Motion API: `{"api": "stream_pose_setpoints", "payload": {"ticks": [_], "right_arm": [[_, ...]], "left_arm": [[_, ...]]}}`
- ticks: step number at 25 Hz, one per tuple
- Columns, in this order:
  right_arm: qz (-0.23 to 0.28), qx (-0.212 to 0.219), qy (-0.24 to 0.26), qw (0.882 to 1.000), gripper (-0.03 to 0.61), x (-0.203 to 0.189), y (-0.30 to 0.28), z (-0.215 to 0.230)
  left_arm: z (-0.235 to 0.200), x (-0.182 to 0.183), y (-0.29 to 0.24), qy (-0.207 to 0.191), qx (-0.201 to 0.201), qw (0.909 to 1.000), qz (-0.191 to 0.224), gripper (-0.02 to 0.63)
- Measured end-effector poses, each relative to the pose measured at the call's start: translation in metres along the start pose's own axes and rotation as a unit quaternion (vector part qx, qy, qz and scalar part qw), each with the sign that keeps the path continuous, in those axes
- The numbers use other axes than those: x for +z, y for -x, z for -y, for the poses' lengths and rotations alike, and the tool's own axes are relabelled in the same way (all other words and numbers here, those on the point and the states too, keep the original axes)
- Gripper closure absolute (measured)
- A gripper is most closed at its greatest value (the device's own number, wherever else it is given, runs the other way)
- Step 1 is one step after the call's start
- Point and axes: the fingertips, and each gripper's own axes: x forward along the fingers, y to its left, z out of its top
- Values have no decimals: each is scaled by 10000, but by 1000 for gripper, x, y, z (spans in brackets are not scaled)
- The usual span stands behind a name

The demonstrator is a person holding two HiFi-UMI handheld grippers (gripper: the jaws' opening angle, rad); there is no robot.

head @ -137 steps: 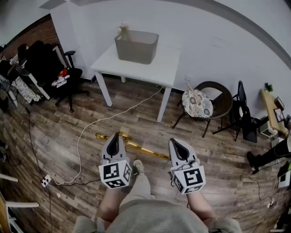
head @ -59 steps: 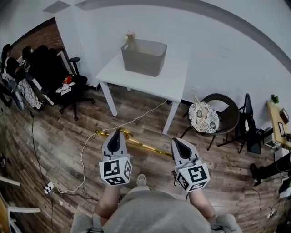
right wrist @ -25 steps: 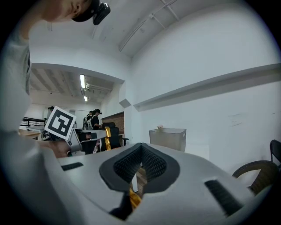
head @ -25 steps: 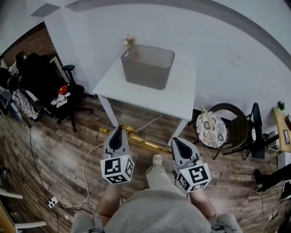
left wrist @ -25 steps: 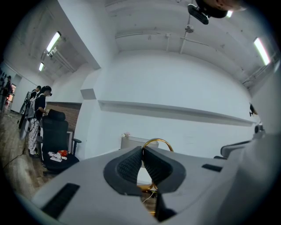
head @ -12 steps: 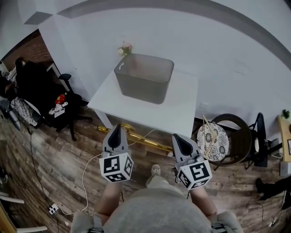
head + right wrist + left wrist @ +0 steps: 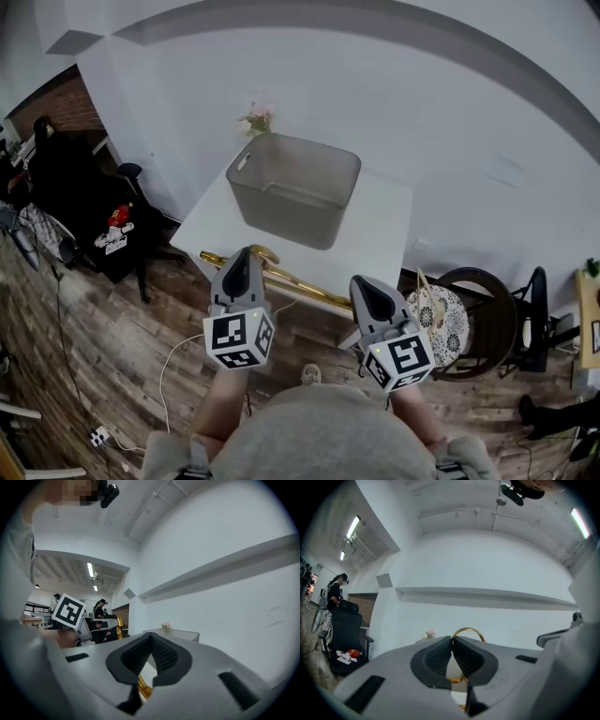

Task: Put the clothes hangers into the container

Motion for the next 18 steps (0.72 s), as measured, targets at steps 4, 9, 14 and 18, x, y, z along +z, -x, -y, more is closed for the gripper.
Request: {"api": "stream_pose_setpoints", "payload": {"ticks": [4,9,14,18], "right_arm": [[5,45,-1,10000,577,0,-21,26],[17,46,-35,10000,577,-3,-46,52],[30,92,-60,9999,577,-6,-67,71],[26,144,-75,9999,577,-10,-83,79]], "left_arm": [[5,6,-39,-21,16,10000,43,597],[7,20,-87,-137,10,9998,127,598],[9,37,-129,-179,6,9996,240,597],[8,53,-157,-182,1,9992,353,598]]}}
